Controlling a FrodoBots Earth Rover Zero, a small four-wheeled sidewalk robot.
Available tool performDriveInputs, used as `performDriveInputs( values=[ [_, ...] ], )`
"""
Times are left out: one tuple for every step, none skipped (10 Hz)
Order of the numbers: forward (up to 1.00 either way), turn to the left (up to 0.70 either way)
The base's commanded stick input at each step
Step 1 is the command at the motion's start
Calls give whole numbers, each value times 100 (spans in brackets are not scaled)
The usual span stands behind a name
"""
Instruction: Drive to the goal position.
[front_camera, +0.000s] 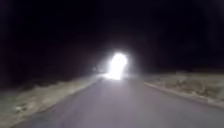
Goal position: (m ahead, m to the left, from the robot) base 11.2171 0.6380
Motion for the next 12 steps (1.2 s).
performDriveInputs(
  values=[
    [95,4],
    [95,4],
    [95,4],
    [95,4],
    [95,4],
    [95,4],
    [95,4],
    [95,4],
    [95,4],
    [95,4],
    [95,4],
    [95,4]
  ],
)
